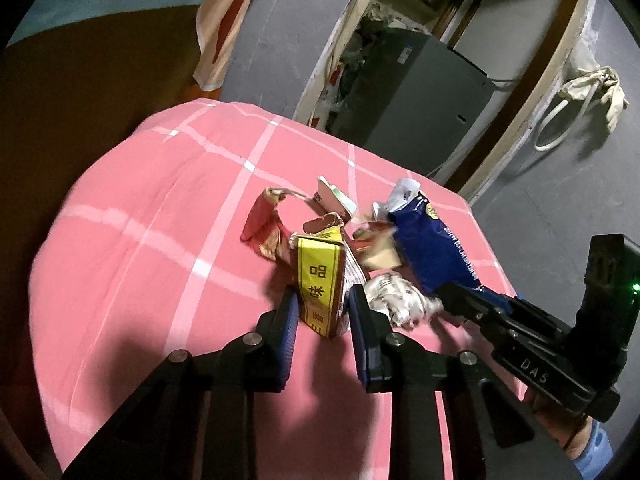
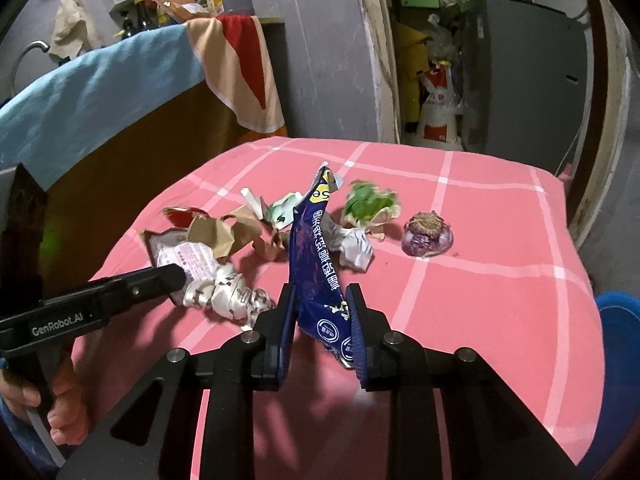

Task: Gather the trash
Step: 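Grasp the blue snack bag with the right tool while the left grasps the yellow box, then carry the blue bag and yellow box with both tools over the blue basin, then open both tools to drop the bag and box into the blue basin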

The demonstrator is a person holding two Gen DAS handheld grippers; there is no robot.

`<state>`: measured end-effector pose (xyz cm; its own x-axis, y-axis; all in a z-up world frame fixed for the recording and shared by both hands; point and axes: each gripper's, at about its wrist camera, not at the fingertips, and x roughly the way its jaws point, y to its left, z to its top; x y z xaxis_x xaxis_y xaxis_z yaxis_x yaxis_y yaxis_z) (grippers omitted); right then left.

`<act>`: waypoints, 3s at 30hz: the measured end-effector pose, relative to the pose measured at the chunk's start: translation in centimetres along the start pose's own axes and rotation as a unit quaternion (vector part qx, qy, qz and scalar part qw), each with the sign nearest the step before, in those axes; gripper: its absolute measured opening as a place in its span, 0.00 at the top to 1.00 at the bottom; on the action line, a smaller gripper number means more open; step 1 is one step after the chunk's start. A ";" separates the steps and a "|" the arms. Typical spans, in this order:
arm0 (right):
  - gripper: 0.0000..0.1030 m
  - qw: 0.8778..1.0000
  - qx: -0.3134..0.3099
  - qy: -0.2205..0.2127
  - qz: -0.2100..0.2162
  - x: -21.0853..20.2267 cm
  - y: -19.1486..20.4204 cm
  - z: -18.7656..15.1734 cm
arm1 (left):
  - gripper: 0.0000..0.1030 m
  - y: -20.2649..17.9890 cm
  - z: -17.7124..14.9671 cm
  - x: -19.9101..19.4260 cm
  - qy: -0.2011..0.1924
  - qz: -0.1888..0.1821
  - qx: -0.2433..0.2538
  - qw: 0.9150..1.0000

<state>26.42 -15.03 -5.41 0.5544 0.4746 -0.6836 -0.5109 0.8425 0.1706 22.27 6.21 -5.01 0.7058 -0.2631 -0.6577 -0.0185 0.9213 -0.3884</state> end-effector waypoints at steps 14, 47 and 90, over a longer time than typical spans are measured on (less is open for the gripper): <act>0.85 0.999 -0.014 -0.038 -0.023 -4.6 1.8 -3.8 | 0.81 -1.3 -3.5 -3.8 -0.045 0.021 0.006 0.999; 0.87 0.928 -0.075 -0.307 -0.197 -20.2 1.5 -5.5 | 0.81 -15.6 -2.6 -8.1 -0.236 -0.096 0.136 0.957; 0.81 0.944 0.137 -0.157 -0.256 -18.5 -19.7 -11.4 | 0.79 -29.8 -5.2 14.1 0.044 -0.147 0.181 0.971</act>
<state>18.73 -43.37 -4.21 0.8722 0.0042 -0.4891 0.0413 0.9958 0.0822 29.05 -26.42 -6.08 0.5799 -0.5388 -0.6111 0.4360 0.8389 -0.3259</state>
